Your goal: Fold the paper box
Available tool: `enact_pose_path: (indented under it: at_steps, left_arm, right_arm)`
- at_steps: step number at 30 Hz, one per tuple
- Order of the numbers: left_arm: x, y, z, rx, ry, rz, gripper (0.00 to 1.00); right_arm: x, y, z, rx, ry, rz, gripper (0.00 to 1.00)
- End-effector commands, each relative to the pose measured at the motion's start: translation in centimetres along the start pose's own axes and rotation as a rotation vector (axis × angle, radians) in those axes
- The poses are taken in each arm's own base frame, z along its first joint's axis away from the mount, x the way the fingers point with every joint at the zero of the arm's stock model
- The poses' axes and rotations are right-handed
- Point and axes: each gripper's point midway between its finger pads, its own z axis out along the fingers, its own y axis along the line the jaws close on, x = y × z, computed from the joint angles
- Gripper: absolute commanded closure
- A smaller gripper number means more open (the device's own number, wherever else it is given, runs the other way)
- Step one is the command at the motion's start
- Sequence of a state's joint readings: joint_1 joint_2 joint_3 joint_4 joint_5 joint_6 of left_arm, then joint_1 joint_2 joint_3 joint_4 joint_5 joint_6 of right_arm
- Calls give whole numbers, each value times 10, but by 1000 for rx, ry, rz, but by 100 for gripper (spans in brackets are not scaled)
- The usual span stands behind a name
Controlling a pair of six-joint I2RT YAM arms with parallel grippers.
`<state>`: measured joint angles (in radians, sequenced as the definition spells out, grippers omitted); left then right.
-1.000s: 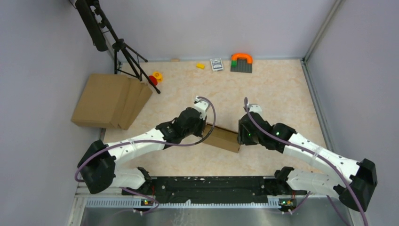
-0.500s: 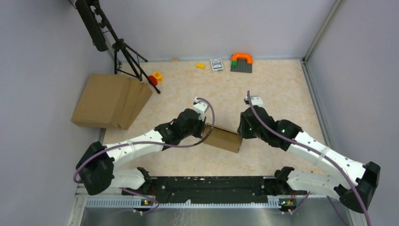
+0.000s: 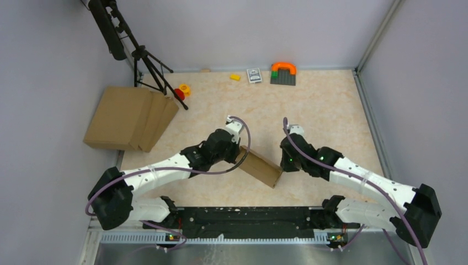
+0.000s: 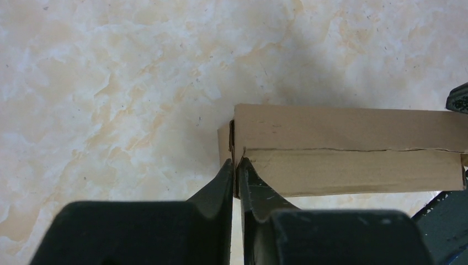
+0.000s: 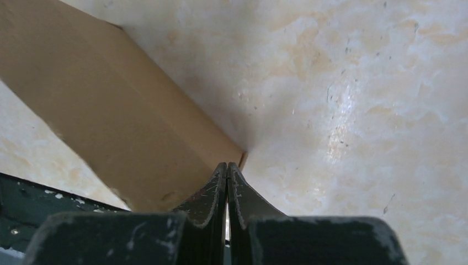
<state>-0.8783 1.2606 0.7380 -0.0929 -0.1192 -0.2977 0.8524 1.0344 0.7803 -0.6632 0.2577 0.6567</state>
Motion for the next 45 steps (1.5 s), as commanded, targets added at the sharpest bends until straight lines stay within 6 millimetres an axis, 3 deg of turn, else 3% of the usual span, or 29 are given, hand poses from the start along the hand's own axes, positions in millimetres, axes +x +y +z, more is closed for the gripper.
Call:
enact_pose_path:
  at_steps: [1, 6, 12, 15, 21, 23, 26, 31, 32, 38, 45]
  left_arm:
    - [-5, -4, -6, 28, -30, -27, 88]
    - [-8, -5, -12, 36, -40, -23, 87]
    - [-7, -4, -12, 27, -39, -35, 84]
    - [-11, -4, -19, 35, -59, -40, 84]
    - [-3, -1, -42, 34, -27, -52, 89]
    - [3, -7, -50, 70, -6, -57, 100]
    - [15, -26, -56, 184, 40, -83, 100]
    - [31, -55, -54, 360, 42, -189, 100]
    - [34, -57, -53, 377, 31, -206, 100]
    - [37, -60, -42, 407, -16, -272, 100]
    - [41, -56, -26, 381, -23, -312, 100]
  right_arm:
    - [5, 4, -1, -59, -24, 63, 100]
    - [5, 1, 0, -53, -39, 69, 100]
    - [-26, 4, -22, -46, -103, -6, 97]
    - [-42, 11, -35, -82, -148, -61, 85]
    - [-59, 42, -42, -227, -188, -155, 83]
    - [-57, 56, -39, -285, -166, -170, 76]
    - [-58, 74, -35, -367, -158, -184, 59]
    - [-63, 89, -31, -447, -160, -216, 12]
    - [-62, 91, -30, -470, -144, -221, 8]
    - [-53, 91, -10, -474, -20, -358, 6]
    - [-46, 104, -3, -472, 17, -455, 4]
